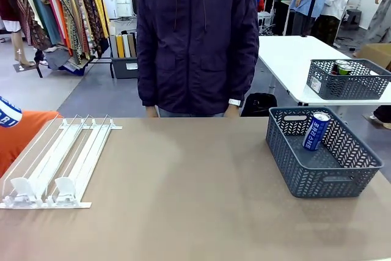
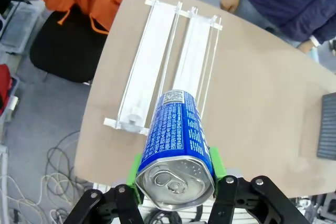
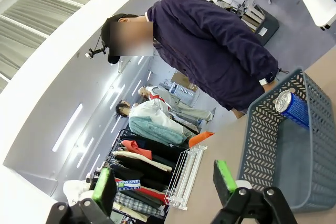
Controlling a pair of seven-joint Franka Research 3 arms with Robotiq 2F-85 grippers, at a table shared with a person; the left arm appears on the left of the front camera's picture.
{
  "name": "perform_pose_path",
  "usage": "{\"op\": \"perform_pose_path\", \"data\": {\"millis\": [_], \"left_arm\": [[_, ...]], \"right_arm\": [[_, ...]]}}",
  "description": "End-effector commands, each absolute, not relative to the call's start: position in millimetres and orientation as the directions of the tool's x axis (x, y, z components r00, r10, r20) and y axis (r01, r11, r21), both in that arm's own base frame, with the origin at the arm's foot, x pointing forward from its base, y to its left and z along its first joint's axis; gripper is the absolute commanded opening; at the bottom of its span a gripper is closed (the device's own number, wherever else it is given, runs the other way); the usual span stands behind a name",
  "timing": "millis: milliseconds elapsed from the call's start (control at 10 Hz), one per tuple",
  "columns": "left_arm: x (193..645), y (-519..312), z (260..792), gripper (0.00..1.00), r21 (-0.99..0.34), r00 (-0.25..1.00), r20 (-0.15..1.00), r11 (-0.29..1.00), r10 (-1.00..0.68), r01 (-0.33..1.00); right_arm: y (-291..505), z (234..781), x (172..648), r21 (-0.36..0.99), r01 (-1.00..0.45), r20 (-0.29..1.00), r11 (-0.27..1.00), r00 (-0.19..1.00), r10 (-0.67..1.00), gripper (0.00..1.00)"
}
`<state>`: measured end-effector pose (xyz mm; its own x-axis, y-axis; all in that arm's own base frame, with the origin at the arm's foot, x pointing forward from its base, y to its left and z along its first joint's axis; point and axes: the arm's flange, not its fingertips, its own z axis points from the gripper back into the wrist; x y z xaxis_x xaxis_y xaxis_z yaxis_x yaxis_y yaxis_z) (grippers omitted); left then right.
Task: Retrieve and store the cans from the dispenser.
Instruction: Pick up one can from the Automatic Can Dispenser and place it in the middle of the table.
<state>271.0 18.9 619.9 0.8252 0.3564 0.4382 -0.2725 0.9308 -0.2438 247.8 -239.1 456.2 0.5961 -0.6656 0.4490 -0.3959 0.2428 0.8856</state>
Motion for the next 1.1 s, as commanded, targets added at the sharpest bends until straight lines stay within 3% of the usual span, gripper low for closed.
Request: {"op": "perform_pose_path", "data": {"millis": [0, 200, 300, 400, 500, 800, 1000], "left_arm": [[271.1, 18.4, 622.5, 0.0, -0.211, 0.824, 0.453, 0.939, 0.34, -0.271], [272.1, 15.2, 618.3, 0.0, -0.23, 0.829, 0.436, 0.934, 0.349, -0.272], [283.3, -20.7, 613.8, 0.0, -0.283, 0.859, 0.434, 0.947, 0.271, -0.155], [299.4, -69.8, 613.2, 0.0, -0.247, 0.857, 0.466, 0.962, 0.221, -0.113], [320.2, -133.2, 610.6, 0.0, -0.218, 0.885, 0.46, 0.975, 0.074, 0.032], [367.2, -295.4, 560.9, 0.0, -0.017, 0.912, 0.339, 0.968, -0.229, 0.249], [382.2, -377.7, 510.3, 0.0, 0.039, 0.896, 0.267, 0.933, -0.356, 0.359]], "right_arm": [[-238.5, 462.1, 249.6, 0.887, -0.402, 0.439, 0.226, 0.584, -0.683, 1.0], [-238.5, 462.1, 249.6, 0.887, -0.402, 0.439, 0.226, 0.584, -0.683, 1.0], [-238.5, 462.1, 249.6, 0.887, -0.402, 0.439, 0.226, 0.584, -0.683, 1.0], [-238.5, 462.1, 249.6, 0.887, -0.402, 0.439, 0.226, 0.584, -0.683, 1.0], [-238.5, 462.1, 249.6, 0.887, -0.402, 0.439, 0.226, 0.584, -0.683, 1.0], [-238.5, 462.1, 249.6, 0.887, -0.402, 0.439, 0.226, 0.584, -0.683, 1.0], [-238.5, 462.1, 249.6, 0.887, -0.402, 0.439, 0.226, 0.584, -0.683, 1.0]]}}
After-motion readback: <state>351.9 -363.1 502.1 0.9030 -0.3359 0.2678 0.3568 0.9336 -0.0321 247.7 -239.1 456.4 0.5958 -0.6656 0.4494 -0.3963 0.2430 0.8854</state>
